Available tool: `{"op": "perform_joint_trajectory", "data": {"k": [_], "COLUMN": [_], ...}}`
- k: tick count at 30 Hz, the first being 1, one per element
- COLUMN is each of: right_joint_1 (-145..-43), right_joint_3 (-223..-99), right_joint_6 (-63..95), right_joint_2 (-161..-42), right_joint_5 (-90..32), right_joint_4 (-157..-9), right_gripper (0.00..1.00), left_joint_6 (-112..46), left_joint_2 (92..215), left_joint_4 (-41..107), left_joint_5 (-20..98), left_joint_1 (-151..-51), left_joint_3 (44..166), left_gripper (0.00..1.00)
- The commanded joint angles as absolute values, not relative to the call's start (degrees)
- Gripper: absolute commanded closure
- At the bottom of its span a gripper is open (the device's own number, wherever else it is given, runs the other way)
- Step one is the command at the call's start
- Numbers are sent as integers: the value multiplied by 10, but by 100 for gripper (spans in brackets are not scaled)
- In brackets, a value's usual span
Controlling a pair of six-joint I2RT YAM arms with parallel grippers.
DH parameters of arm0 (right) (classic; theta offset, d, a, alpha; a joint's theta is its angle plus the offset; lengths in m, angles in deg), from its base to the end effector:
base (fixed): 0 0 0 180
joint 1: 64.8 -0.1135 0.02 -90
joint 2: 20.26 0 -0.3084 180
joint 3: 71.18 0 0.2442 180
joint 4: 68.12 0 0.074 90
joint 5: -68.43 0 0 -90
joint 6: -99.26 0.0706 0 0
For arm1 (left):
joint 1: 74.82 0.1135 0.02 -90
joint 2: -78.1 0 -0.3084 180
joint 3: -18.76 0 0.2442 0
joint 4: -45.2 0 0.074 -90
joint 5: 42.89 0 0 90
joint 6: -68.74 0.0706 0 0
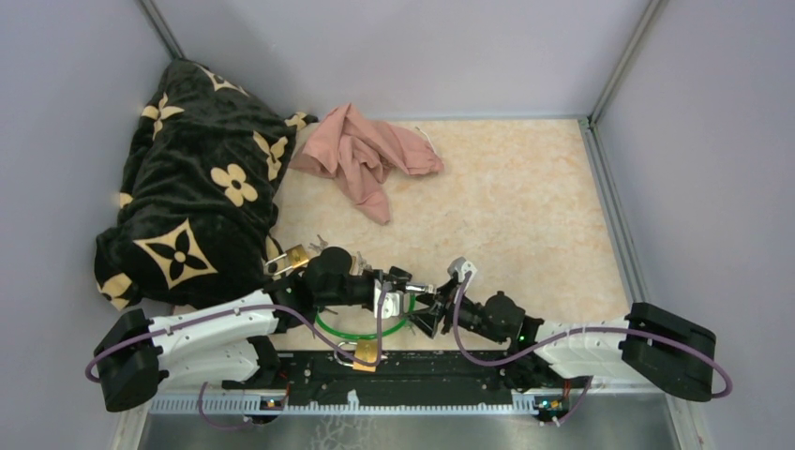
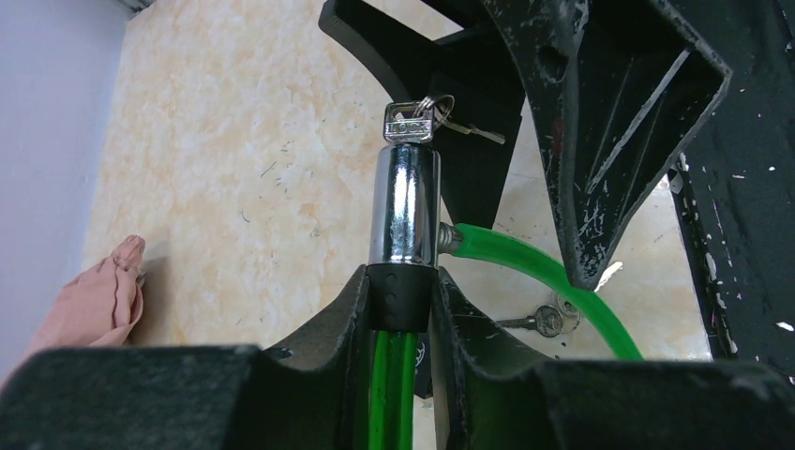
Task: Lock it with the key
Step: Lock the lock.
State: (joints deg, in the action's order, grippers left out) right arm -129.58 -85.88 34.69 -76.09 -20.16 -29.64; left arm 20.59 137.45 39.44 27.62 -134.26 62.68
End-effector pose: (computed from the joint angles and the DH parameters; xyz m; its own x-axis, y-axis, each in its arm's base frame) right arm 0.0762 0.1577 0.2014 -0.4017 0.1547 -0.9026 -0.7989 0.4227 0.4279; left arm 0.0963 -0.2094 0.2630 0.5102 0.3729 -0.7750 0.8451 -0.0502 0.5322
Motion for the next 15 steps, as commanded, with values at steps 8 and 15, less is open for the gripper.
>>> {"op": "perform_joint_trajectory", "data": {"k": [8, 15], "right_joint_1": [-1304, -1304], "right_joint_3": [-851, -867], "right_joint_6": [316, 316], "right_joint_2": [-746, -809], "right_joint_5": [-152, -169], "right_joint_4": [-301, -256], "right_gripper": [42, 47], "left_joint_6": [196, 197], "left_joint_2": [1374, 1377], "left_joint_4": [379, 378], "left_joint_5": [267, 267], "left_joint_1": [-1347, -1346], "left_joint_3": [616, 621], "left_gripper": [100, 100]}}
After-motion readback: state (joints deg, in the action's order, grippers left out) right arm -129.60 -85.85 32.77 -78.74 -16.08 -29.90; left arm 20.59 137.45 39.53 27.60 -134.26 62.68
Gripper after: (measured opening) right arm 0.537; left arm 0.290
